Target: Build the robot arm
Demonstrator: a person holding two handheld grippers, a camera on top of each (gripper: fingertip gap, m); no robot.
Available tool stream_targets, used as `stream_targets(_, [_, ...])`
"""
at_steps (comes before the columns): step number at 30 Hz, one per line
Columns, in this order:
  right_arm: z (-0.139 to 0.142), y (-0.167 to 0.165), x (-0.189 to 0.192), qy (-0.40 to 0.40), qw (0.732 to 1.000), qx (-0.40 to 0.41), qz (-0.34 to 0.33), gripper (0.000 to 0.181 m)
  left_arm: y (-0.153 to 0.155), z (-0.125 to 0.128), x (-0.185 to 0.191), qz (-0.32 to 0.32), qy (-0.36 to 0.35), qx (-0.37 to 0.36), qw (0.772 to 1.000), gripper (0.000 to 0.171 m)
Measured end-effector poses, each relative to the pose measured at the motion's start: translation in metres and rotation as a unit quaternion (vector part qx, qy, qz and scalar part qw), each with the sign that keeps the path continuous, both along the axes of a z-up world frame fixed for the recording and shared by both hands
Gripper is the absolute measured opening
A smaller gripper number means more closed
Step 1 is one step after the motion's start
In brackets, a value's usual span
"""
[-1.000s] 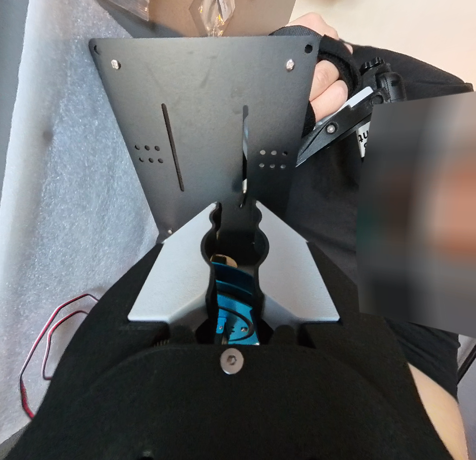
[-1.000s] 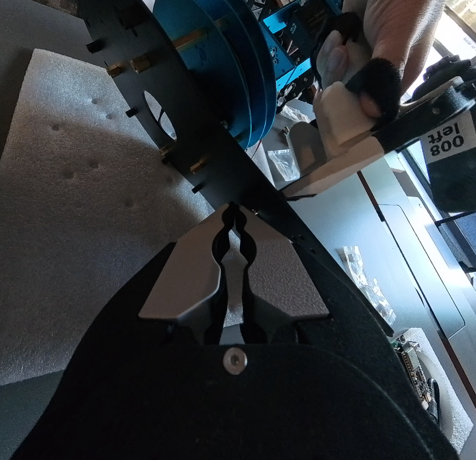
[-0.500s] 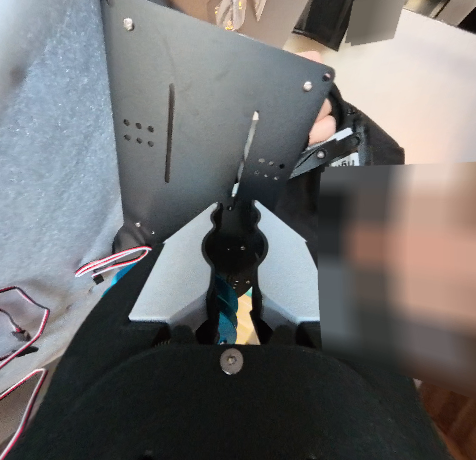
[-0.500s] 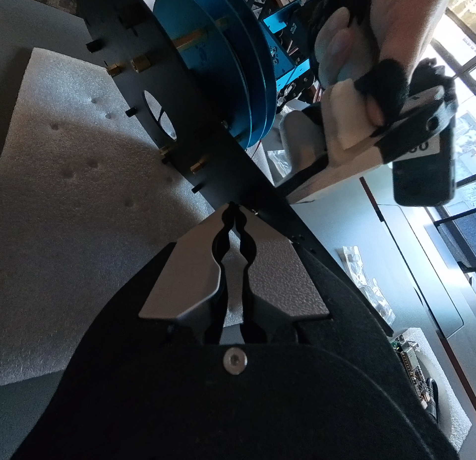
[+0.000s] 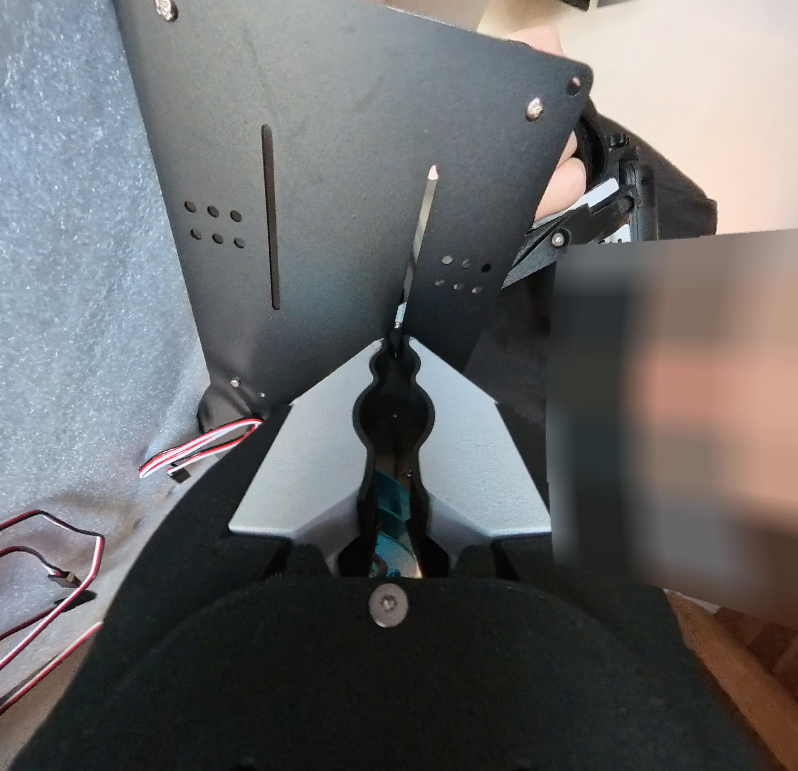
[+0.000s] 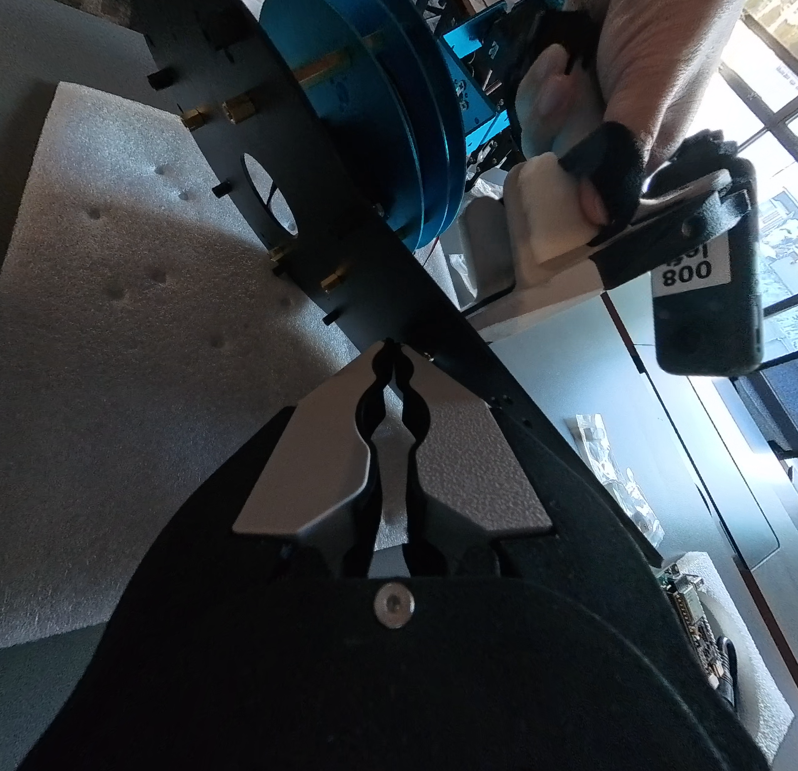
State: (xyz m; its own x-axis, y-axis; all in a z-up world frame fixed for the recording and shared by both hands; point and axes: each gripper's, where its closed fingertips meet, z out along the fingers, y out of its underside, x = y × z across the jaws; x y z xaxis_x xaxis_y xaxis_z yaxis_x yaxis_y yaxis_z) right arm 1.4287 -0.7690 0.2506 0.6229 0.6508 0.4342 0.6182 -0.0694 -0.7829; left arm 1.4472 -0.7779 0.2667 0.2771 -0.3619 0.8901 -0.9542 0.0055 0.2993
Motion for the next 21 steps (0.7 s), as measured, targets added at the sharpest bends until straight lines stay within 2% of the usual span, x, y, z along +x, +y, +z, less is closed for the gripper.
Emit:
stream_targets(1, [0.0, 0.0, 0.0, 0.0, 1.0, 0.0, 0.0, 0.0, 0.0, 0.0, 0.0, -0.007, -0.008, 0.001, 1.0, 0.004])
stream_targets(13, [0.0, 0.0, 0.0, 0.0, 1.0, -0.002, 0.002, 0.0, 0.001, -0.001, -0.001, -0.082, -0.125, 0.03, 0.988, 0.007])
stream_targets(17, [0.0, 0.0, 0.0, -0.001, 1.0, -0.002, 0.002, 0.0, 0.003, 0.003, 0.005, -0.052, -0.108, 0.025, 0.992, 0.029])
stream_targets(20, [0.0, 0.0, 0.0, -0.003, 1.0, -0.001, 0.002, 0.0, 0.009, 0.002, 0.009, -0.018, -0.071, 0.026, 0.997, 0.035])
stream_targets(21, [0.0, 0.0, 0.0, -0.003, 1.0, -0.001, 0.002, 0.0, 0.01, 0.003, 0.009, -0.006, -0.049, 0.02, 0.999, 0.031])
